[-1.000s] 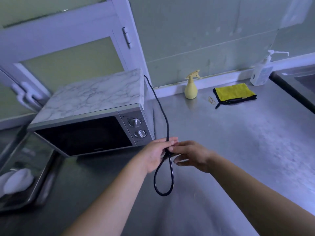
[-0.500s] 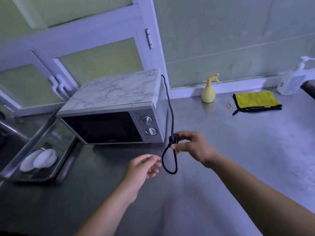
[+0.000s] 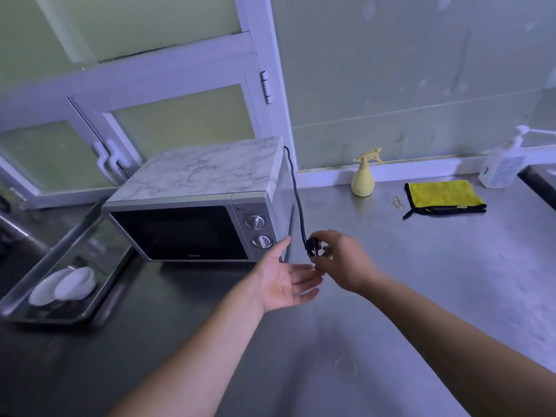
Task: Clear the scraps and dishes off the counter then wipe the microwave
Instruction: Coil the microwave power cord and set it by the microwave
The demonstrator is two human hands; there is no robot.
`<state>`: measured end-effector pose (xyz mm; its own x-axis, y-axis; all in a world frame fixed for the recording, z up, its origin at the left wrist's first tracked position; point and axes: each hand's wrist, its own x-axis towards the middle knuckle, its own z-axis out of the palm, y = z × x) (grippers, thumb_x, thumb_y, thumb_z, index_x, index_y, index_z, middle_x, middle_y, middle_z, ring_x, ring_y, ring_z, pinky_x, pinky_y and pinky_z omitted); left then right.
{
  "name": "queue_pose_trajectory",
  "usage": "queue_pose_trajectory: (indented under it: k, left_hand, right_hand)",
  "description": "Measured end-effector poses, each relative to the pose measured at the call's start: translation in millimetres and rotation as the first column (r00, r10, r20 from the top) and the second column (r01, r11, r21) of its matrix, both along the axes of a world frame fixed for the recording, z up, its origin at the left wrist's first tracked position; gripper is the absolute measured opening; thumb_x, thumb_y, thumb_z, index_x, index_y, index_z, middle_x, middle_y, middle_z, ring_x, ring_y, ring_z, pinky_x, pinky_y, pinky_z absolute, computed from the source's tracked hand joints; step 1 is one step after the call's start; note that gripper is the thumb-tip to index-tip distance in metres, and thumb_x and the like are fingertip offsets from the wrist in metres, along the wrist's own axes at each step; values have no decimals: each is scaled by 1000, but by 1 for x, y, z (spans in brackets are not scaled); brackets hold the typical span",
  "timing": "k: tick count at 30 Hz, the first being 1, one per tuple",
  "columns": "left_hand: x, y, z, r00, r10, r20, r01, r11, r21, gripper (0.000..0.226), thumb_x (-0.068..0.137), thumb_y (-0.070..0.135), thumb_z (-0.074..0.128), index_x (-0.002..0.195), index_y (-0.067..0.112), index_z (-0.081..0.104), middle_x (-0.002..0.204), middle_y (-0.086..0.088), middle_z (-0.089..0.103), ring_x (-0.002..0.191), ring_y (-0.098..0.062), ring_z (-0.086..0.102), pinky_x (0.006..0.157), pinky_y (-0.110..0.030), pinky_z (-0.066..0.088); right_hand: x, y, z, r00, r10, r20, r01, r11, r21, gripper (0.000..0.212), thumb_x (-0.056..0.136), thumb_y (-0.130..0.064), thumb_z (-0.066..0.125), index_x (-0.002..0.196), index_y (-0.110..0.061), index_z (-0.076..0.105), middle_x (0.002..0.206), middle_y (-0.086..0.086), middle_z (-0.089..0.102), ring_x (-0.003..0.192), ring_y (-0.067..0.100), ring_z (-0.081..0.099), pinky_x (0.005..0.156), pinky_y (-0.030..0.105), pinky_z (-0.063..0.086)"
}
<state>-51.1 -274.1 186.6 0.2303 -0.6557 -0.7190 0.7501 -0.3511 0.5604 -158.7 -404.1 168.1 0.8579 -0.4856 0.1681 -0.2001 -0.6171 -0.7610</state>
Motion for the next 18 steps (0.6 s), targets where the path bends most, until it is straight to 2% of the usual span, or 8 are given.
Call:
queue_pose_trajectory:
  k: [2, 4, 8, 11, 13, 15, 18]
  left_hand:
    - [2, -15, -1, 1000, 29, -12, -29, 1000, 4, 75, 89, 62, 58, 118, -7, 59, 97, -21, 72, 84, -32, 69, 81, -41, 55]
    - [5, -26, -2, 1000, 29, -2, -29, 999, 13, 63, 93, 54, 56, 103, -8, 63, 87, -21, 73, 72, -31, 71, 73, -37, 58]
    - [11, -32, -14, 998, -48, -37, 48, 999, -16, 55, 97, 44, 54, 75, -3, 72, 84, -19, 74, 68, -29, 72, 67, -38, 59]
    - [12, -37, -21, 998, -58, -37, 56, 997, -53, 39, 98, 34, 53, 78, 3, 67, 75, -20, 72, 61, -30, 71, 56, -35, 59]
    - [12, -44, -24, 1000, 1, -25, -3, 998, -60, 25, 99, 24, 51, 83, 9, 63, 71, -19, 71, 57, -28, 71, 52, -34, 58]
    - [14, -51, -29, 999, 51, -5, -51, 997, -60, 22, 101, 17, 50, 85, 11, 63, 70, -18, 71, 56, -28, 70, 51, -34, 58]
    - [23, -58, -33, 997, 40, 67, -35, 997, -75, 16, 100, 12, 56, 90, 3, 65, 71, -17, 69, 62, -26, 67, 53, -32, 59]
  right_hand:
    - [-1, 0, -4, 1000, 1, 3, -1, 999, -36, 31, 83, 0, 66, 113, -9, 67, 107, 7, 66, 83, 26, 66, 73, 26, 45]
    - [-1, 2, -9, 1000, -7, 15, 8, 998, -58, 36, 82, 3, 64, 116, -10, 65, 111, 5, 66, 87, 24, 66, 72, 19, 40]
    - [-1, 13, -23, 994, -100, 51, 101, 994, -33, 40, 82, 6, 59, 118, -11, 63, 112, 6, 67, 83, 24, 65, 69, 17, 37]
    - [-4, 19, -33, 985, -161, 59, 162, 987, -10, 37, 88, 2, 60, 122, -12, 61, 113, 5, 67, 90, 27, 65, 71, 16, 35]
    - [-5, 19, -36, 980, -191, 56, 192, 981, -8, 35, 90, -2, 62, 124, -12, 61, 115, 5, 67, 96, 28, 63, 75, 20, 37]
    - [-4, 19, -36, 973, -221, 63, 222, 975, -4, 36, 90, -3, 64, 125, -11, 62, 116, 7, 67, 101, 28, 62, 83, 25, 43]
    - [-5, 25, -42, 974, -220, 57, 221, 975, -26, 47, 86, 2, 64, 132, -12, 61, 127, 6, 60, 113, 23, 57, 99, 31, 44]
